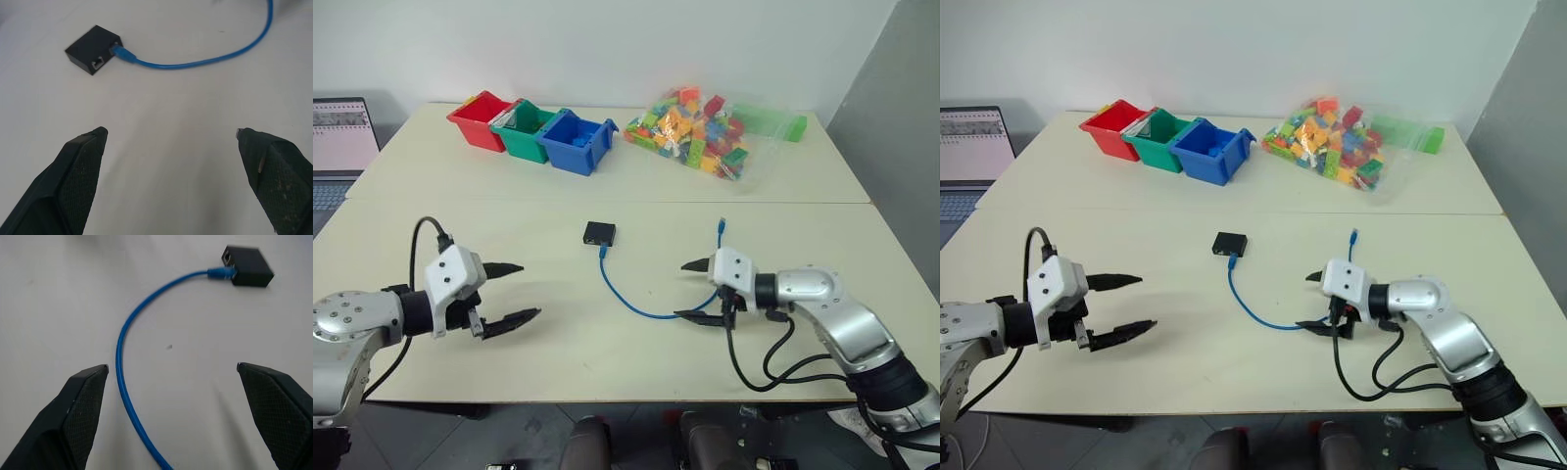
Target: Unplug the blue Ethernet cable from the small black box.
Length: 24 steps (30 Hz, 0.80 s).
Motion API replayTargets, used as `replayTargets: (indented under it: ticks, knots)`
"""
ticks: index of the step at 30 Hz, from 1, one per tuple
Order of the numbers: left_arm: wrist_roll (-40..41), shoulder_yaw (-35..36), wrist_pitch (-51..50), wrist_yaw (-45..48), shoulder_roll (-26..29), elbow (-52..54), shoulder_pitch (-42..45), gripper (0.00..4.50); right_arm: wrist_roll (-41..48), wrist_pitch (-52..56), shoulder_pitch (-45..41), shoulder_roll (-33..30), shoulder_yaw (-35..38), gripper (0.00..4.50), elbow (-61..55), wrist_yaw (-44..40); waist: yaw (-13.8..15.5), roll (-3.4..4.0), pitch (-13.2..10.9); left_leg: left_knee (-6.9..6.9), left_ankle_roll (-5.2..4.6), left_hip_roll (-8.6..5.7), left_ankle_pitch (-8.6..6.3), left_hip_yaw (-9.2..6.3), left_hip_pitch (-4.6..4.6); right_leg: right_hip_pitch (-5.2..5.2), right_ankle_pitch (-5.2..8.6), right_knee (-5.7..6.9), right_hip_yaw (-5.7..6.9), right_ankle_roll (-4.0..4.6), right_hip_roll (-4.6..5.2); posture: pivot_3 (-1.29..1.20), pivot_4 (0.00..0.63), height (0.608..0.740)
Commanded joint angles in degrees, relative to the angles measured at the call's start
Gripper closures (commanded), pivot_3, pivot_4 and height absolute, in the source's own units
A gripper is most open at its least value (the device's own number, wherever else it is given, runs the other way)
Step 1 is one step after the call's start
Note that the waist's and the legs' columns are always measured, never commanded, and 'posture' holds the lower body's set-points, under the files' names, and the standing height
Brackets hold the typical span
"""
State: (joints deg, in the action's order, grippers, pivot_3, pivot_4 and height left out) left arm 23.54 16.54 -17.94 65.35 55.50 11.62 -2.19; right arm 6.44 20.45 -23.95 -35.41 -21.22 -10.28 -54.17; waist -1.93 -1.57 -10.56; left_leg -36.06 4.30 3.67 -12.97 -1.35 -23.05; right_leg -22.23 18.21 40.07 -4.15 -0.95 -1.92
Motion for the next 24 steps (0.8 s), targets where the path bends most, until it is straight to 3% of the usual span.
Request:
replayTargets:
  ticks: [1, 7, 10, 24]
  knots:
    - [0.13, 0.27, 0.68, 1.11, 1.09, -0.1, 0.95, 0.0, -4.7, -2.84, -2.92, 3.65, -4.64, 0.04, 1.4, 0.89, -0.08, 0.0, 0.0, 0.0, 0.0, 0.0, 0.0, 0.0, 0.0, -0.02, 0.01, 0.03, 0.0, 0.02, -0.01, 0.0, 0.15, 0.74]
    - [-1.21, -0.57, 1.82, 1.53, 1.24, -0.98, 1.89, 0.0, -9.21, -1.88, -5.95, 8.27, -8.01, 0.04, 8.2, 1.93, -0.08, 0.0, 0.0, -0.01, 0.0, 0.02, 0.0, -0.01, 0.01, -0.02, 0.02, 0.09, 0.01, 0.04, -0.04, 0.0, 0.15, 0.74]
    - [-1.55, -0.55, 2.09, 1.58, 0.96, -0.89, 1.72, 0.0, -8.84, -0.71, -6.6, 8.69, -7.57, 0.48, 9.48, 0.88, -0.06, -0.02, 0.01, -0.01, 0.0, 0.02, 0.0, -0.02, 0.02, 0.01, 0.02, 0.09, 0.02, 0.06, -0.03, 0.0, 0.15, 0.74]
    - [-2.48, -1.78, 3.43, 1.23, -0.13, -2.07, 2.99, 0.0, -10.44, -1.35, -6.06, 5.89, -7.23, 3.84, 8.7, -1.07, -0.01, -0.02, 0.01, -0.03, 0.0, 0.01, 0.0, -0.03, 0.03, 0.02, 0.02, 0.13, 0.03, 0.05, -0.03, 0.0, 0.15, 0.74]
